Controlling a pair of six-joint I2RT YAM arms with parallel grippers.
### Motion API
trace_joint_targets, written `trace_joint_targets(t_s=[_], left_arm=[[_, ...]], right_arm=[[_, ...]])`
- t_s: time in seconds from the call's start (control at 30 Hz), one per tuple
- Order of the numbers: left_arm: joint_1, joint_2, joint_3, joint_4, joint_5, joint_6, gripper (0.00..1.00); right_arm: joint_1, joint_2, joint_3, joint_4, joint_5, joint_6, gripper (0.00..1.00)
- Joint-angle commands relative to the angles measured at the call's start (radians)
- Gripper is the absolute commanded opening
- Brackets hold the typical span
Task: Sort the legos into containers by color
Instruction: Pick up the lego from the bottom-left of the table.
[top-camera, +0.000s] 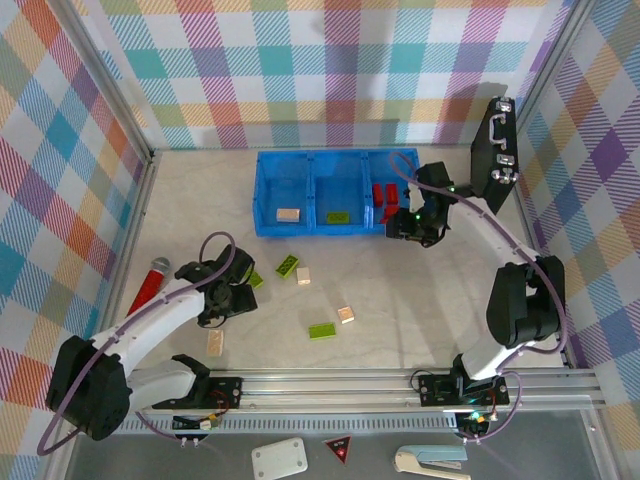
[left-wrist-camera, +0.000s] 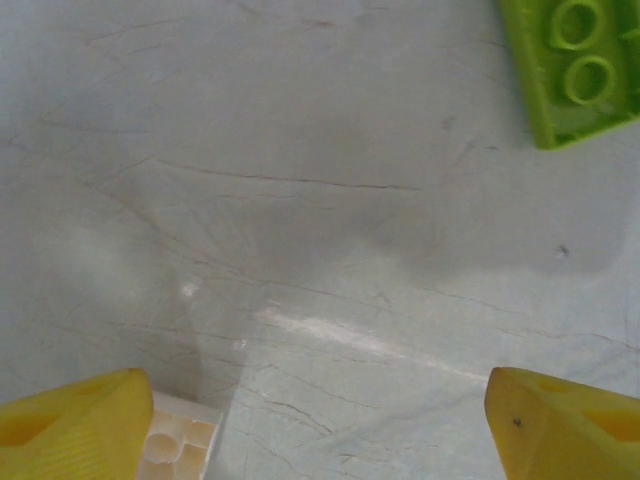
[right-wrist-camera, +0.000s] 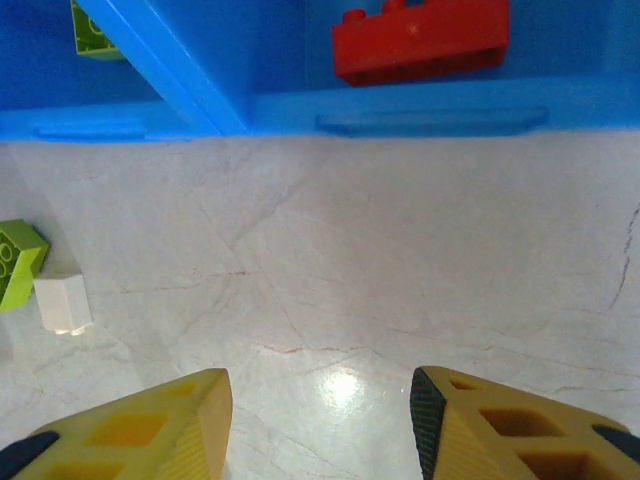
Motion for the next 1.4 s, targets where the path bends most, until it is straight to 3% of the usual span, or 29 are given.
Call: trace_joint_targets(t_s=[0.0,0.2,0.57,0.87,1.37], left_arm=[[0.033,-0.052,-0.041,-0.041,-0.023,-0.086,0.89],[0.052,-0.133,-0.117,-0.046,-0.026,-0.198,0.98],[0.056,-0.273,-0.244,-0.057,0.131,-0.302,1.00],[0.056,-0.295,-0.227,-0.073,0.181,-0.268,0.76],[0.056,-0.186,-0.224,-0.003,0.170,-0.245,0.60]], right_arm=[[0.005,-0.047,-0.028,0.020,-0.039,0.013,0.52],[0.005,-0.066,-0.063,0.029,-0.055,0.009,0.52],[0.004,-0.105,-0.098,0.040,-0.063,-0.007,0.52],[0.004,-0.101,-0.114,0.062,-0.090,-0.002,0.52],[0.005,-0.113,-0.126,0.058,-0.084,-0.006,0.52]])
